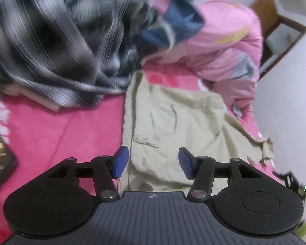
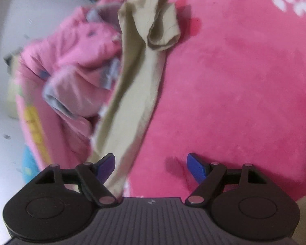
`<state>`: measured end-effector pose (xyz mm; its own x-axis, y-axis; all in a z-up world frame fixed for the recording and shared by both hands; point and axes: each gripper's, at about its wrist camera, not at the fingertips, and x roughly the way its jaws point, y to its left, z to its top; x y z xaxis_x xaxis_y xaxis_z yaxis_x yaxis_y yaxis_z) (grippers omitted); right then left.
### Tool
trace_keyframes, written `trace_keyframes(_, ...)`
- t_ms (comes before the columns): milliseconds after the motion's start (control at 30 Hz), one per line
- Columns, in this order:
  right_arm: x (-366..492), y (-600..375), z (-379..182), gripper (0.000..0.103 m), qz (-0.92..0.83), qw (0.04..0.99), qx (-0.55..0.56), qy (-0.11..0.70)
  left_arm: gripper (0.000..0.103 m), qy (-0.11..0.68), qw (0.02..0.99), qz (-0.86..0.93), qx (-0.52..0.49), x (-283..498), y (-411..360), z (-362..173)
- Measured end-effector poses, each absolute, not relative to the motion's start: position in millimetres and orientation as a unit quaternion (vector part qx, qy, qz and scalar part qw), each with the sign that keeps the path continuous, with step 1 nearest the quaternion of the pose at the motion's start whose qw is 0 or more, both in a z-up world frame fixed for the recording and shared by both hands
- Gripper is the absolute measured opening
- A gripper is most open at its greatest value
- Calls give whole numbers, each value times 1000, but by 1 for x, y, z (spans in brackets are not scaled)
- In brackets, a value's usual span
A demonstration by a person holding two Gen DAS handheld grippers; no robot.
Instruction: Fold clothes
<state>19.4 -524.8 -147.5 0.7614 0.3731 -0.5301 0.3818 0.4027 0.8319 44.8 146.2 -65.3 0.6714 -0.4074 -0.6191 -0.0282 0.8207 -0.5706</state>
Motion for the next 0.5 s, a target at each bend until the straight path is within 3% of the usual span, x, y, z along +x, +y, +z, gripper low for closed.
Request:
trace_keyframes(200, 12, -519, -157, 80, 19, 786, 540, 300, 54, 435, 846, -83, -297, 82, 141, -92)
trace_keyframes(400, 0, -517, -159, 80, 35, 806, 526, 270, 52, 409, 859, -69, -301, 104, 134, -105)
trace_keyframes(500, -5, -516, -160, 80, 40, 813, 519, 260, 35, 403, 860, -69, -304, 110, 129, -106)
